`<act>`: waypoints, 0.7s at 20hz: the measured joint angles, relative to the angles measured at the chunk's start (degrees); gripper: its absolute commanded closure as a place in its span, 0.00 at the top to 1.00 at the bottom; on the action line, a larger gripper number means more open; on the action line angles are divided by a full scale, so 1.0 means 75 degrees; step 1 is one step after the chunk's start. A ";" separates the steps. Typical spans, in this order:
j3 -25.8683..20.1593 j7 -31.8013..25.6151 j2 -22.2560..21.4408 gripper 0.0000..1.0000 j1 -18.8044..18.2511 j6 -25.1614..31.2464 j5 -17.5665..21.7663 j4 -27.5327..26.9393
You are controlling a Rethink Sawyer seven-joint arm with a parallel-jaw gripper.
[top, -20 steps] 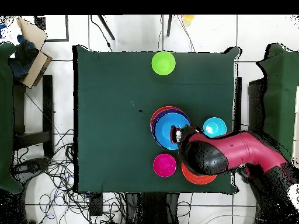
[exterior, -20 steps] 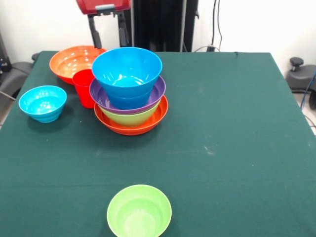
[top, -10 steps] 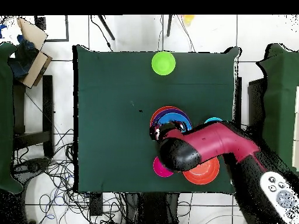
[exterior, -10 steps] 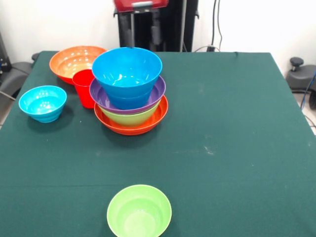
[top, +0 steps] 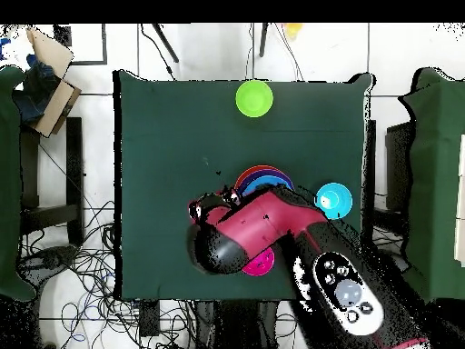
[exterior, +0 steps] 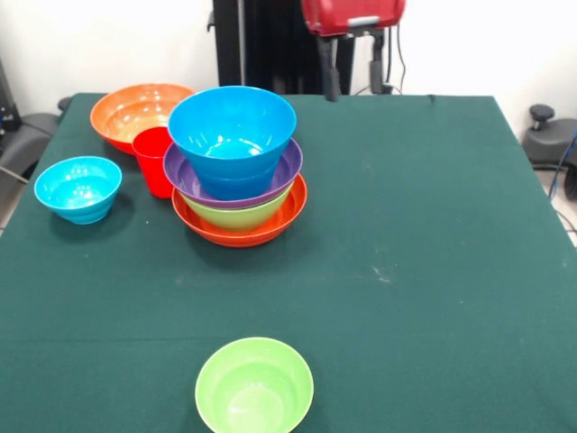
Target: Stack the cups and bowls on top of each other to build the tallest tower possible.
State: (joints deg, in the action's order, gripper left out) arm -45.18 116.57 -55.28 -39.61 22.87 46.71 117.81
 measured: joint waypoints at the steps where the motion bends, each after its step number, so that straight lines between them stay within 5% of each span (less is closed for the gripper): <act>1: 0.0164 0.0074 -0.0015 1.00 0.0180 -0.0143 0.0029 0.0004; 14: 0.2113 0.0609 -0.0159 1.00 0.1462 -0.1420 0.0056 0.0117</act>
State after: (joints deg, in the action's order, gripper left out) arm -29.34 121.14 -56.47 -28.65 12.22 47.13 118.69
